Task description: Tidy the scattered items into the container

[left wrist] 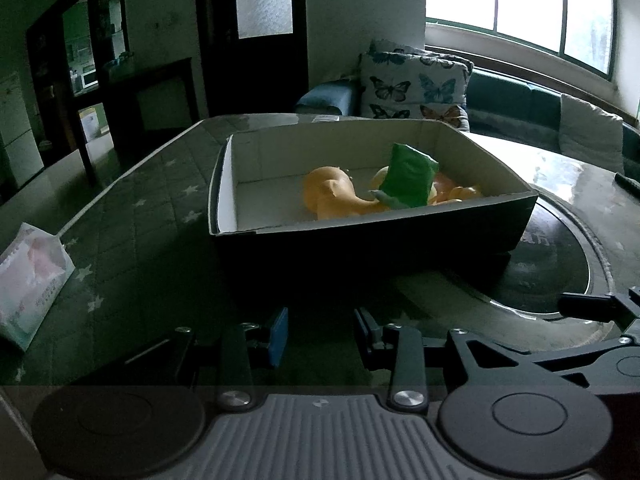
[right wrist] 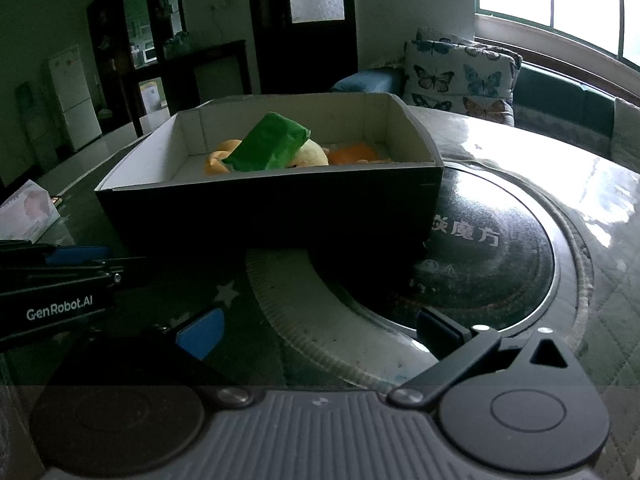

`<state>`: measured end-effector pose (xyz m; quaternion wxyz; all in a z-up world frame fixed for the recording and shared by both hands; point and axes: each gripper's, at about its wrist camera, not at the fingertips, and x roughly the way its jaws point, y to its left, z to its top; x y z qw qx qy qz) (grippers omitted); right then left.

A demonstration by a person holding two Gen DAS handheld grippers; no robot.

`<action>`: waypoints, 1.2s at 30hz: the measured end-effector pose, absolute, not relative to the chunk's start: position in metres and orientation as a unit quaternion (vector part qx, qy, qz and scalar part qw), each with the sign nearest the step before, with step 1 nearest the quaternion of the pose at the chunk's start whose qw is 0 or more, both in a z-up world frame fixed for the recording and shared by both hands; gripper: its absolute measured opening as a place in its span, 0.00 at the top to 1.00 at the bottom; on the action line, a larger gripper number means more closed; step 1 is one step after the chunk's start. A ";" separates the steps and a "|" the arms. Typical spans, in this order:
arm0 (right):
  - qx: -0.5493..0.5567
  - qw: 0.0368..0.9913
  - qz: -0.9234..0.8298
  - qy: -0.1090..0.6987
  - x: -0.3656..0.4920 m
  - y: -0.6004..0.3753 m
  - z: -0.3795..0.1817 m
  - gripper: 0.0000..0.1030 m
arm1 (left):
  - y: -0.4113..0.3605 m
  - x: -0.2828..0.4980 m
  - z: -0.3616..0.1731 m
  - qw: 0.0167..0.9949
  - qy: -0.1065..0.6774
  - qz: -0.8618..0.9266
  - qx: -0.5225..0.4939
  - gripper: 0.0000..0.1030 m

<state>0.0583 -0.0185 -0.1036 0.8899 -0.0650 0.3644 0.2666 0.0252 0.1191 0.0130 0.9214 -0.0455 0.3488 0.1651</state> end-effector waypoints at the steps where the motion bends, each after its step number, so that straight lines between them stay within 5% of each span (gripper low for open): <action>1: -0.065 0.890 0.266 0.364 0.059 -0.019 -0.104 0.00 | 0.119 0.026 0.013 0.921 0.349 0.165 -0.045 0.63; 36: -0.072 0.888 0.260 0.371 0.096 -0.011 -0.099 0.00 | 0.133 0.055 0.017 0.914 0.364 0.171 -0.048 0.63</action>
